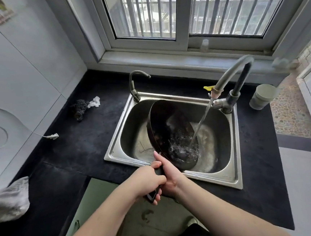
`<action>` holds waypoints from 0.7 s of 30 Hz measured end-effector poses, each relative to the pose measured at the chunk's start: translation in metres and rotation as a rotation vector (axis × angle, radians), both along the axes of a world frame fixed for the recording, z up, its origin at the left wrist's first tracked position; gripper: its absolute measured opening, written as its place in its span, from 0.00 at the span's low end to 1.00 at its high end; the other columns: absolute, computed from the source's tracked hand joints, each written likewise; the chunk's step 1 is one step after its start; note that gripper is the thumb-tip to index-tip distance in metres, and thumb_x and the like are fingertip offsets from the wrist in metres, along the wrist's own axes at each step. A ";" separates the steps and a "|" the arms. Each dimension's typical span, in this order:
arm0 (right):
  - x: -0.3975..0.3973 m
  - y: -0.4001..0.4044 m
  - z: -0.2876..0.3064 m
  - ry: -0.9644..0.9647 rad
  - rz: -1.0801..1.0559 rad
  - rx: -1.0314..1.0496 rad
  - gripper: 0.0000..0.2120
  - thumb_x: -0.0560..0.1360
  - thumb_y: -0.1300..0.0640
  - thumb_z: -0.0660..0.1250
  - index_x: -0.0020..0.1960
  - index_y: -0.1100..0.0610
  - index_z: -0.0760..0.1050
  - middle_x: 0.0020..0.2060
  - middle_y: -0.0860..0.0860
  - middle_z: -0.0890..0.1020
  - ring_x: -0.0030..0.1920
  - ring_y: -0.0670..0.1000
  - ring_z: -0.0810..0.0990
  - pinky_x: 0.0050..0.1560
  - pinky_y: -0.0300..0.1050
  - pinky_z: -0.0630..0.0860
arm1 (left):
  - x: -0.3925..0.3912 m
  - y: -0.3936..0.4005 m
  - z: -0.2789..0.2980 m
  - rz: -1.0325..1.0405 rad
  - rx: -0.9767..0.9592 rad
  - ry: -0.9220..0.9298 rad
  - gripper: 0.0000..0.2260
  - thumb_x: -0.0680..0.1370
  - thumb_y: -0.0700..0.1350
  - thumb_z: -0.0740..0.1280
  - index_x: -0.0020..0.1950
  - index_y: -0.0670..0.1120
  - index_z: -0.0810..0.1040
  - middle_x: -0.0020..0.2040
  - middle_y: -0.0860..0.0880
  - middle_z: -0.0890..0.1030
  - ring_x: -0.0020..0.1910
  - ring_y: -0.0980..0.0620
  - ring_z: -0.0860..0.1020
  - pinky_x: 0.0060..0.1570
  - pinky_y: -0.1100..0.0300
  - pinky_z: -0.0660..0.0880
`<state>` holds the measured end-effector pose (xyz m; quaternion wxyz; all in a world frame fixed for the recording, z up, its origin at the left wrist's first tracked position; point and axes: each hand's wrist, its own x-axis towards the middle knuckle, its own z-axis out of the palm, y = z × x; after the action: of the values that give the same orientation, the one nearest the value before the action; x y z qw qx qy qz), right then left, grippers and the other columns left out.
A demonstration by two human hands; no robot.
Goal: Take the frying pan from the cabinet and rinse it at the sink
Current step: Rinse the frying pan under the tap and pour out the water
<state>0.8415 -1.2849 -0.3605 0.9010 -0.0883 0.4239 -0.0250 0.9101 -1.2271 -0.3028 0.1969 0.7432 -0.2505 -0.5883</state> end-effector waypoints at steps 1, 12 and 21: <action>0.001 -0.001 0.001 -0.001 0.001 0.001 0.28 0.76 0.40 0.63 0.22 0.51 0.62 0.19 0.45 0.69 0.22 0.49 0.74 0.31 0.42 0.70 | 0.001 -0.002 0.002 -0.021 0.005 -0.022 0.30 0.76 0.36 0.58 0.77 0.54 0.57 0.29 0.44 0.74 0.20 0.53 0.73 0.24 0.59 0.76; 0.021 -0.017 0.009 -0.052 0.001 -0.051 0.30 0.75 0.39 0.60 0.19 0.53 0.67 0.22 0.49 0.74 0.25 0.52 0.78 0.29 0.40 0.69 | 0.016 -0.027 0.032 -0.229 0.116 -0.304 0.28 0.77 0.39 0.55 0.78 0.51 0.57 0.30 0.43 0.75 0.23 0.51 0.74 0.24 0.61 0.74; 0.024 -0.025 0.009 -0.123 -0.113 0.021 0.21 0.75 0.52 0.61 0.24 0.54 0.67 0.22 0.44 0.69 0.25 0.50 0.74 0.36 0.46 0.68 | 0.010 -0.037 0.050 -0.420 0.247 -0.558 0.31 0.79 0.40 0.54 0.79 0.56 0.46 0.32 0.44 0.77 0.25 0.50 0.75 0.35 0.56 0.79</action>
<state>0.8657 -1.3099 -0.3518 0.9234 -0.0531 0.3723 -0.0768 0.9201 -1.2643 -0.2531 -0.0951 0.8256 -0.3688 -0.4164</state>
